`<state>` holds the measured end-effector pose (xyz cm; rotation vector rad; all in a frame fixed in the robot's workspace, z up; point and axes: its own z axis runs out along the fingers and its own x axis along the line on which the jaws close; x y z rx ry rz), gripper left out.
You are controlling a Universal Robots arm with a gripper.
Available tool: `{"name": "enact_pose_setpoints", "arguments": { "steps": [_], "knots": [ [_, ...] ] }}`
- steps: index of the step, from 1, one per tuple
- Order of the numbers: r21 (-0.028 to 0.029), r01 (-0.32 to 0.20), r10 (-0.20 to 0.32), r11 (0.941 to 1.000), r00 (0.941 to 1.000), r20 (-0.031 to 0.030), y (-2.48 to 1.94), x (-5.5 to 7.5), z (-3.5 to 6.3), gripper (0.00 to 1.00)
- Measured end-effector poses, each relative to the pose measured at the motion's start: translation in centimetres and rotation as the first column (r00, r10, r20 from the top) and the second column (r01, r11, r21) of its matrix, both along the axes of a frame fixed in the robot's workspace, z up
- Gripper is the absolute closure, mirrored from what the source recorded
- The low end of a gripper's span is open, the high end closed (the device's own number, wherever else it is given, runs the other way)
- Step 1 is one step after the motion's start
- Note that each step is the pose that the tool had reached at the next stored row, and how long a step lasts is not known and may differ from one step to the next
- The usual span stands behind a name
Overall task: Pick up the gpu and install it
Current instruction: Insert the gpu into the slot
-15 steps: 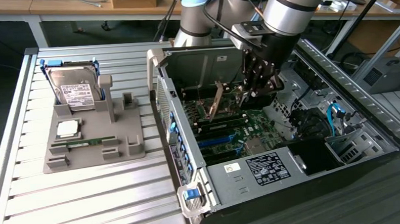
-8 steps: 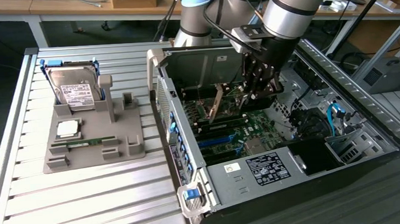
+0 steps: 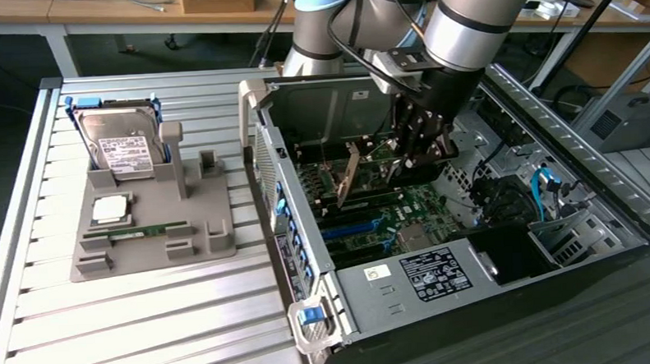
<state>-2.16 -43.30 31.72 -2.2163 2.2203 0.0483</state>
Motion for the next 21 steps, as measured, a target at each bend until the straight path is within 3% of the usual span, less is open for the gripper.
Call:
{"name": "enact_pose_setpoints", "arguments": {
  "steps": [21],
  "knots": [
    [0.0001, 0.0, 0.0, 1.0, 1.0, 0.0, -0.35, -0.05, -0.48, 0.73]
  ]
}}
